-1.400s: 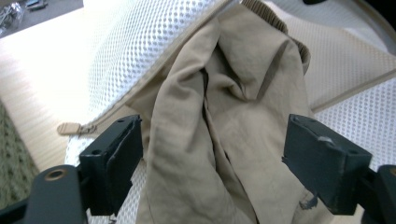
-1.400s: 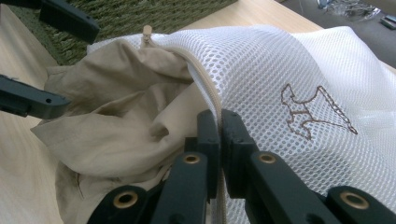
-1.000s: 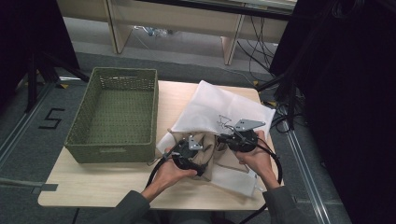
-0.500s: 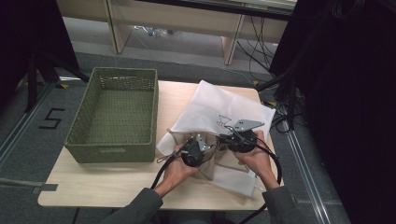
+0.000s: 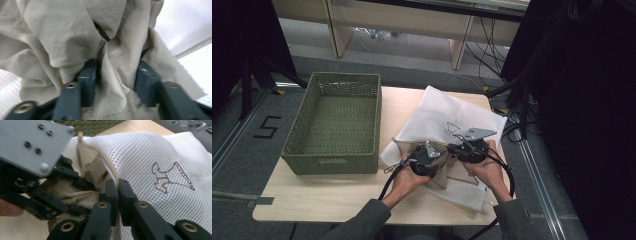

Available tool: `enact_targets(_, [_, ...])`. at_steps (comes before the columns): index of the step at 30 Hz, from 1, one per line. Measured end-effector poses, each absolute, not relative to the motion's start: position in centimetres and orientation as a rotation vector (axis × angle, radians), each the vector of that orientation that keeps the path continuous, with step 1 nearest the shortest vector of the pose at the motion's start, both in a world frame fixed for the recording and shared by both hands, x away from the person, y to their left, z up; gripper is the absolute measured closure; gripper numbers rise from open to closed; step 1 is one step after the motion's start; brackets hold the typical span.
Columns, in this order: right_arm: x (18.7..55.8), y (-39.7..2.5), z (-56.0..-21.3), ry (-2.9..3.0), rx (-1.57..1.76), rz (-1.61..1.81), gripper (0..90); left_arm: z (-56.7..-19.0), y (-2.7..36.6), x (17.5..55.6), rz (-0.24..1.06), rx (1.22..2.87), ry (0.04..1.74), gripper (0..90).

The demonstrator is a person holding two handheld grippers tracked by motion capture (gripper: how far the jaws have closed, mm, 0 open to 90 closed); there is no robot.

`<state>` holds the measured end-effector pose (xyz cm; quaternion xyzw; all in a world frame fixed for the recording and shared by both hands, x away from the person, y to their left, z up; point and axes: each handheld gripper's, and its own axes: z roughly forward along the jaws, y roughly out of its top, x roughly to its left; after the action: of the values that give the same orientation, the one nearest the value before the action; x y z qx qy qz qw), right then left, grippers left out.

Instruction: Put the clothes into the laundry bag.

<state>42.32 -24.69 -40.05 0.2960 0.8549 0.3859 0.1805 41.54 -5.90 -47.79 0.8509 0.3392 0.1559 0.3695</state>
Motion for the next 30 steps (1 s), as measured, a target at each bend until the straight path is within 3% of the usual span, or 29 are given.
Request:
enact_targets(1, [42.2, -24.7, -40.0, 2.422, 0.838, 1.091, 88.3, -47.7, -5.6, 41.1, 0.393, 2.191, 0.863, 41.5])
enact_targets(3, [42.2, -24.8, -40.0, 2.418, 0.833, 1.085, 88.2, -47.6, -5.2, 40.7, 0.38, 2.202, 0.861, 34.3])
enact_targets(8, [42.3, -24.8, -40.0, 2.417, 0.837, 1.095, 88.3, -47.6, -4.3, 39.8, 0.37, 2.228, 0.854, 22.0])
enact_targets(19, [42.2, -24.6, -40.0, 2.42, 0.839, 1.097, 88.2, -49.3, -5.8, 38.9, 0.375, 2.335, 0.79, 15.7])
enact_targets(20, [42.3, -24.6, -40.0, 2.419, 0.834, 1.096, 88.2, -49.3, -5.8, 38.9, 0.375, 2.335, 0.79, 18.6])
enact_targets(26, [42.3, -24.7, -39.9, 2.415, 0.828, 1.092, 88.3, -49.6, -7.0, 40.5, 0.52, 2.314, 0.777, 58.4])
enact_targets(30, [42.3, -24.9, -39.9, 2.411, 0.835, 1.087, 88.3, -49.4, -7.4, 41.4, 0.545, 2.298, 0.789, 71.1])
